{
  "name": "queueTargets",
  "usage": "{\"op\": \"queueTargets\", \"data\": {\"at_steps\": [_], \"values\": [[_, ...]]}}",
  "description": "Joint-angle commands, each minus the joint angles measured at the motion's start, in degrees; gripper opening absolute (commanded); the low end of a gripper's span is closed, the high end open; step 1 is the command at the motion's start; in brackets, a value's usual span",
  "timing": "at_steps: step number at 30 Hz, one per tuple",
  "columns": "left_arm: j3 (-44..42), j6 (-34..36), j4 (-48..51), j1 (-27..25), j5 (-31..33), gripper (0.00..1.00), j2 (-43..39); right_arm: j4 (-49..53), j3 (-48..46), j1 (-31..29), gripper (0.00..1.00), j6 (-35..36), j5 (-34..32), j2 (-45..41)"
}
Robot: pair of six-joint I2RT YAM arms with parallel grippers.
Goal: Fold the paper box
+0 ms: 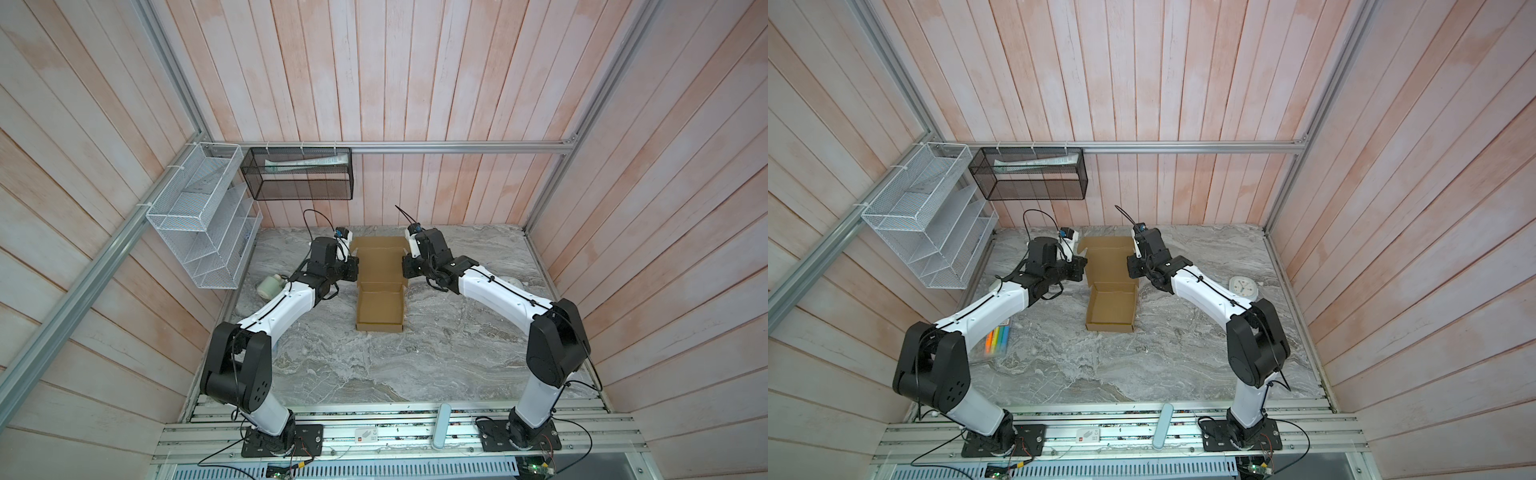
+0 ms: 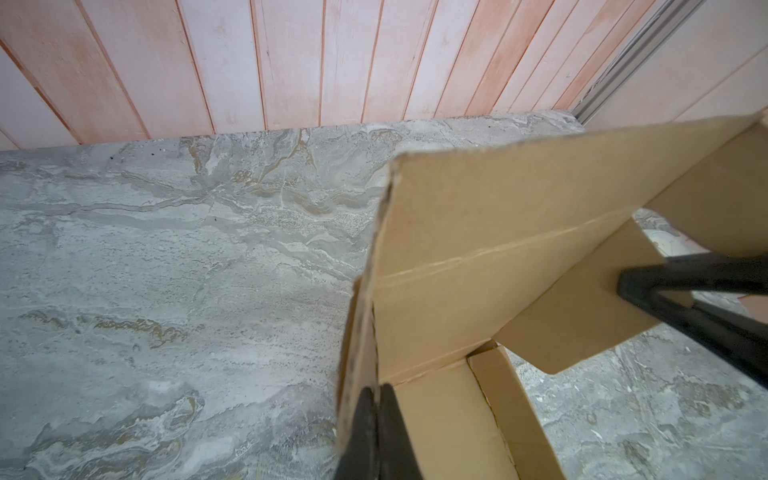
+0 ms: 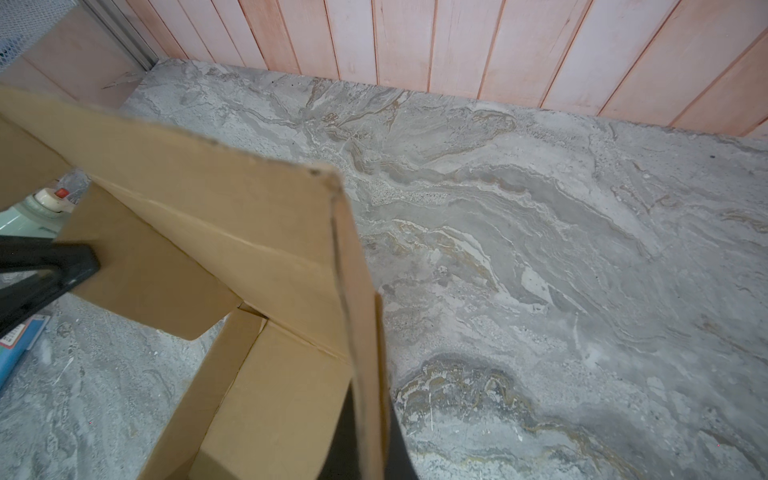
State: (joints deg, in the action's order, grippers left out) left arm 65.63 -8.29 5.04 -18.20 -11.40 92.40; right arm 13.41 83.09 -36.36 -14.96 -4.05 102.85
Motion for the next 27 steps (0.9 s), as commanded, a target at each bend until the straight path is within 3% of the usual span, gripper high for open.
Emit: {"op": "queueTargets", "data": {"at_steps": [1,10,27], "values": [[-1.58,-0.99,-2.24,-0.94,0.49,0.0,-1.43,-4.31,-1.99,-1.8,0.0,-2.18,-0.95,-1.72],[-4.53,-2.54,-4.78,-1.73,1.46,0.0,-2.75,-10.05,-6.94,-2.28,0.0,-4.8,-2.18,-3.87],[-7.43,-3.66,-6.97,-2.81,2.43,0.0,-5.07,-11.35,-7.2,-4.07,0.06,-6.39,-1.37,-3.09]]}}
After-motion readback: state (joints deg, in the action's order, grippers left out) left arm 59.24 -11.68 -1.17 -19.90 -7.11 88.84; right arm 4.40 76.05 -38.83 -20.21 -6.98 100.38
